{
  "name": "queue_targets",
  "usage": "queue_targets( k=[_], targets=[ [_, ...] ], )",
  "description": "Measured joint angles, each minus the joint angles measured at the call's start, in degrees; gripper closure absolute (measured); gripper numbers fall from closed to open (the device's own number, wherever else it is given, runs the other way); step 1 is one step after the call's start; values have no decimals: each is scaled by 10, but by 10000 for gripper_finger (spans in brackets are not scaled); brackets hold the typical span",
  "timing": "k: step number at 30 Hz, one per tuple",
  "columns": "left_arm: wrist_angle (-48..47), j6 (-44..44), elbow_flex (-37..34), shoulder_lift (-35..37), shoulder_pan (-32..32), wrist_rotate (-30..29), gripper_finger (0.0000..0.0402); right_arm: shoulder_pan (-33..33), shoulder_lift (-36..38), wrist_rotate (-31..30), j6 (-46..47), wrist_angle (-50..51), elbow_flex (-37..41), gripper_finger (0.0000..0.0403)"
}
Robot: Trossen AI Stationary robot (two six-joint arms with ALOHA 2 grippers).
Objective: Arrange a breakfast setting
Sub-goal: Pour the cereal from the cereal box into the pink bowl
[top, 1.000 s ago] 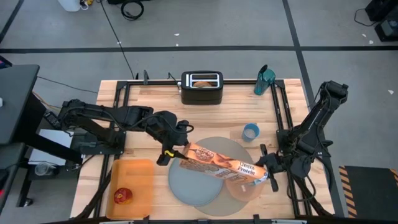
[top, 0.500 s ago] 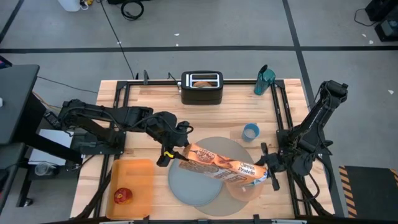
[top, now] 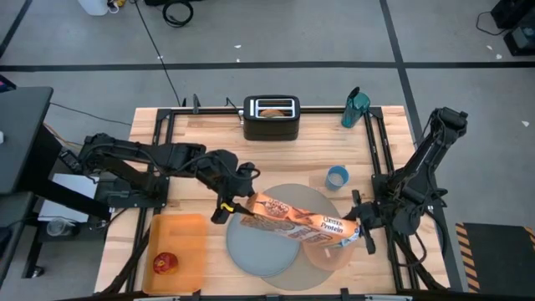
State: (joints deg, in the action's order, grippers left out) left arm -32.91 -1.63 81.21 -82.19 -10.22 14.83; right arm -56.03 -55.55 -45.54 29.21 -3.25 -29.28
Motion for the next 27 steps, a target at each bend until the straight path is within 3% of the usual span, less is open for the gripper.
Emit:
queue_targets(
  k=[2,6,8,10,13,16,20,23,27],
  targets=[
    [3,2,0,0,-1,1,207,3,-8,33,-37,-31,0,343],
    [1,10,0,0,-2,-1,207,0,11,-14,-7,8,0,345],
    [1,8,0,0,-6,1,208,3,-4,30,-29,-45,0,346],
    [7,5,0,0,-7,3,208,3,-9,35,-64,-47,-2,346],
    [12,7,0,0,-7,0,208,-3,3,-9,-7,8,-6,348],
    [10,7,0,0,-9,1,208,1,-17,34,-40,-51,-7,348],
    [14,8,0,0,-10,-2,208,-6,-2,-13,-6,14,-7,348],
    [11,9,0,-6,-14,-6,208,-4,-10,20,4,3,-7,348],
    [1,6,0,-19,-15,-11,208,-4,-8,8,6,12,-7,349]
  ],
)
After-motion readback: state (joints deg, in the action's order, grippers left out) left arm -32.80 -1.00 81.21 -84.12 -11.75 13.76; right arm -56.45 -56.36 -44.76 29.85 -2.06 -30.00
